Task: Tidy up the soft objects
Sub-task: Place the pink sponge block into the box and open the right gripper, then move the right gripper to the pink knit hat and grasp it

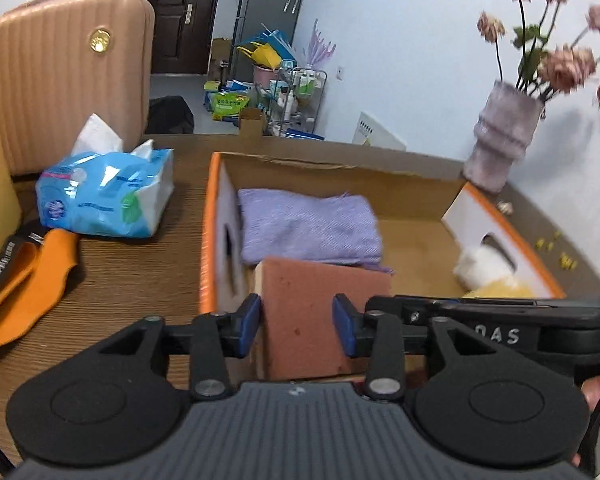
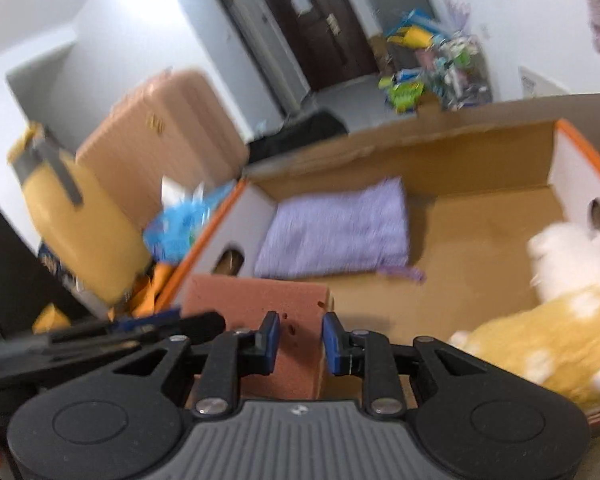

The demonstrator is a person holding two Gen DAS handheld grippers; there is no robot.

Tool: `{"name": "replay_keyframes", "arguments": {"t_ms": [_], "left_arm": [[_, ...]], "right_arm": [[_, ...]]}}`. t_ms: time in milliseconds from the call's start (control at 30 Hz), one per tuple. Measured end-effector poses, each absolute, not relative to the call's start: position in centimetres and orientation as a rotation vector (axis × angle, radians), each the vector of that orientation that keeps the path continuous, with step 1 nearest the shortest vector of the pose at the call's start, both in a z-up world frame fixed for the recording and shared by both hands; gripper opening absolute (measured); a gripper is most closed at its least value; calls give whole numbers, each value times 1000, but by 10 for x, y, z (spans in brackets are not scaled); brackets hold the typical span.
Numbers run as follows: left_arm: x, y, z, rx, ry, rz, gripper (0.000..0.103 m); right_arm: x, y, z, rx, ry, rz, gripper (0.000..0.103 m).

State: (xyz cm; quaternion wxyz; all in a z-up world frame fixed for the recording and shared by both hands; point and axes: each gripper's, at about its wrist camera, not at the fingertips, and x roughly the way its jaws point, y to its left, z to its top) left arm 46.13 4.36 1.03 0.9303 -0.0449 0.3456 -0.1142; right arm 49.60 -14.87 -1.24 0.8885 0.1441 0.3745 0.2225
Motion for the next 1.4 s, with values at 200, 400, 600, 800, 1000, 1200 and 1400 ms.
{"name": "replay_keyframes", "arguments": {"t_ms": [200, 400, 600, 800, 1000, 1200, 1400], "left_arm": [[434, 58, 40, -98, 634, -187, 54], [392, 68, 90, -82, 549, -146, 59], [325, 67, 128, -41, 419, -128, 74], [287, 47, 144, 4, 369, -167, 81], [247, 33, 141, -2, 299, -179, 86], [193, 21, 91, 66, 290, -174, 89], [124, 28, 34, -45, 356, -161, 96]], "right_arm": [[484, -136, -11, 224, 761, 452, 43], [441, -179, 48, 192, 640, 439, 54], [366, -244, 115, 93, 454, 385, 73], [311, -284, 141, 79, 373, 310, 76], [268, -279, 139, 74, 311, 309, 78], [214, -260, 95, 37, 311, 325, 81], [150, -249, 45, 7, 341, 343, 81]]}}
